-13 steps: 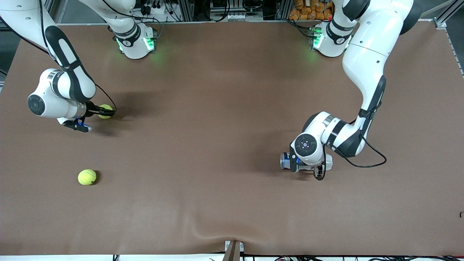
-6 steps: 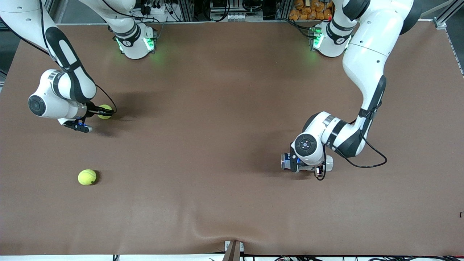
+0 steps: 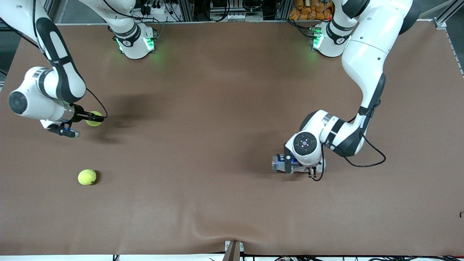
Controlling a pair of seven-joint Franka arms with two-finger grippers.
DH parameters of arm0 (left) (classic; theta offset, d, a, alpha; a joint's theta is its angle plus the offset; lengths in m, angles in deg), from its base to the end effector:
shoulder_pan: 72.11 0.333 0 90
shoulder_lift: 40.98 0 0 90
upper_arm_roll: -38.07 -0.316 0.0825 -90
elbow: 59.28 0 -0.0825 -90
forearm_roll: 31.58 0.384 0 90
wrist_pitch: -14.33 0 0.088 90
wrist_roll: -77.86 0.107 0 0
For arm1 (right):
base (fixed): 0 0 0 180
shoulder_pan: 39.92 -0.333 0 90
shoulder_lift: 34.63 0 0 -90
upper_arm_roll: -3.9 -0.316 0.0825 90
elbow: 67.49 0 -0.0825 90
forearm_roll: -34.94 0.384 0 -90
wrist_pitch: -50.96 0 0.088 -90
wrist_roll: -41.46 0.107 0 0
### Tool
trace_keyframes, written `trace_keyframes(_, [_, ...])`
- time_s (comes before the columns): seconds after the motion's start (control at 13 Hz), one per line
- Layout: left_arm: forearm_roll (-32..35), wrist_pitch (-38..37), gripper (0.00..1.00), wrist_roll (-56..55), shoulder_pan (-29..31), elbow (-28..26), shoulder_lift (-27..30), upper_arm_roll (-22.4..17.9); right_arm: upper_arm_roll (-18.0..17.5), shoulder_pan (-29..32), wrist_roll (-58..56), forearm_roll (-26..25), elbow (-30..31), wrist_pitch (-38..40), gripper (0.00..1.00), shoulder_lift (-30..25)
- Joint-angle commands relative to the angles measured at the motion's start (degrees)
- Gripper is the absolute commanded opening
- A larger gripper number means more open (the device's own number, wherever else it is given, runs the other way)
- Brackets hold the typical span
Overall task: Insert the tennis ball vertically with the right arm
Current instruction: 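Lift the can upright with the left gripper while the right gripper lifts the ball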
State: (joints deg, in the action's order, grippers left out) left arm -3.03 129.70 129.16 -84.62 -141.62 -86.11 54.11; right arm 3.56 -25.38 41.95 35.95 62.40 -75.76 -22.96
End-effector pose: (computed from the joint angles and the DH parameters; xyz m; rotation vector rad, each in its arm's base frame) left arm 0.6490 -0.2813 0.2225 -2.0601 2.0942 0.3108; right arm 0.4904 -0.1235 0.2503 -3.0441 0.4115 0.3946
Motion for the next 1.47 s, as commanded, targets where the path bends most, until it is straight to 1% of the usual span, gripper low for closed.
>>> trace_keyframes(0.0, [-5.24,3.25,0.73,-2.08,-0.5,1.31,0.49,4.87,-0.9,0.67,-1.19,-0.14,-4.01,6.27,0.5,-3.4])
trace_keyframes(0.15, [-10.77,7.65,0.73,-7.68,-0.67,1.22,0.4,8.03,-0.9,0.23,-1.19,-0.05,-12.69,15.92,0.5,-3.32])
trace_keyframes(0.23, [-12.19,12.11,0.73,-9.54,-1.02,1.05,0.4,9.53,-0.9,-0.12,-1.19,0.12,-17.09,20.41,0.5,-3.32])
trace_keyframes(0.39, [-15.44,19.59,0.73,-12.88,-2.59,0.78,0.22,10.85,-0.9,-1.26,-1.1,0.82,-23.87,25.88,0.5,-3.32])
trace_keyframes(0.46, [-16.76,23.28,0.74,-14.12,-3.82,0.7,-0.04,11.03,-0.9,-1.53,-1.1,2.83,-26.25,27.73,0.5,-3.32])
trace_keyframes(0.62, [-18.71,31.62,0.74,-18.15,-6.37,-0.79,-0.04,11.03,-0.9,-1.62,-0.49,7.05,-30.03,30.99,0.5,-3.23])
trace_keyframes(0.77, [-18.62,42.42,0.74,-22.46,-7.87,-3.95,-0.04,11.12,-0.9,-2.58,0.3,8.21,-32.94,33.8,0.5,-3.31])
trace_keyframes(0.93, [-18.71,55.24,0.74,-23.62,-8.41,-7.72,-1.26,11.03,-0.9,-4.33,4.67,9.0,-36.54,37.49,0.5,-3.31])
trace_keyframes(1.08, [-18.8,70.53,0.75,-23.8,-8.41,-11.59,-4.07,11.03,-0.9,-7.05,9.15,9.27,-39.96,40.48,0.5,-3.32])
trace_keyframes(1.23, [-18.45,83.81,0.74,-23.8,-8.49,-12.14,-9.95,11.03,-0.98,-10.12,14.6,9.27,-42.17,41.29,0.5,-3.32])
trace_keyframes(1.31, [-18.45,87.87,0.74,-23.8,-9.1,-12.14,-11.8,11.03,-0.99,-12.14,18.2,9.27,-43.22,41.72,0.5,-3.32])
trace_keyframes(1.39, [-18.36,88.35,0.74,-23.8,-9.02,-12.4,-12.17,11.03,-0.99,-14.6,22.23,9.27,-44.1,41.73,0.5,-3.32])
